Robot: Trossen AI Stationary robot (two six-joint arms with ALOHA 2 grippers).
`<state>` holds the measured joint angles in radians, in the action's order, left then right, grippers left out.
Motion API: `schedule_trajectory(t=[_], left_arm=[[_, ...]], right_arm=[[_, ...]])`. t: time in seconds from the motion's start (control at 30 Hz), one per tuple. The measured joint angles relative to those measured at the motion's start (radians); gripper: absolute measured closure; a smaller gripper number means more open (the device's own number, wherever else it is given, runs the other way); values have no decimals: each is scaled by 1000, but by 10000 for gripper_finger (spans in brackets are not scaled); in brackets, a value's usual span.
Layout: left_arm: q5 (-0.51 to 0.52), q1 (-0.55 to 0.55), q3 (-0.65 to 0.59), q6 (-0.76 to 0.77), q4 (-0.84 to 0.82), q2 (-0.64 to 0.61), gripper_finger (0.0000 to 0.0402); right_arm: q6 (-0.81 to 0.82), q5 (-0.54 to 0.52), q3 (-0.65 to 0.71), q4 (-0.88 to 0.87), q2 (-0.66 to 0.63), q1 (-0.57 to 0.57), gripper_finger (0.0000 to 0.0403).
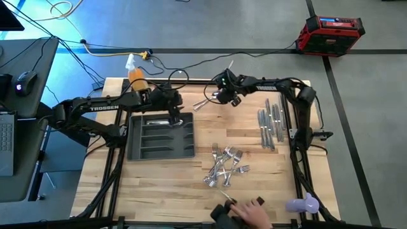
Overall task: Sort silverware
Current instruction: Put the silver spoon into the black silverware tray
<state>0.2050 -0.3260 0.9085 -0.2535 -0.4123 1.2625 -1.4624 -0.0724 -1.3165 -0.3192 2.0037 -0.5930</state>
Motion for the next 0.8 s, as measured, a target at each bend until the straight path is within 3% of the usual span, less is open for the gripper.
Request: schedule_trajectory(t=[0.43, 0.63, 0.73, 0.8], left_arm=[[-20, 0, 0, -1, -17, 0, 250], [-20, 0, -1, -2, -15, 0, 250], [-20, 0, -1, -2, -16, 0, 250], [-20, 0, -1, -2, -16, 0, 250]], right_arm=[[-194, 12, -45, 32, 97, -10, 245], [-163, 20, -45, 12, 98, -10, 322], [-96, 17, -45, -17, 98, -6, 377], [-32, 4, -48, -37, 97, 2, 393]])
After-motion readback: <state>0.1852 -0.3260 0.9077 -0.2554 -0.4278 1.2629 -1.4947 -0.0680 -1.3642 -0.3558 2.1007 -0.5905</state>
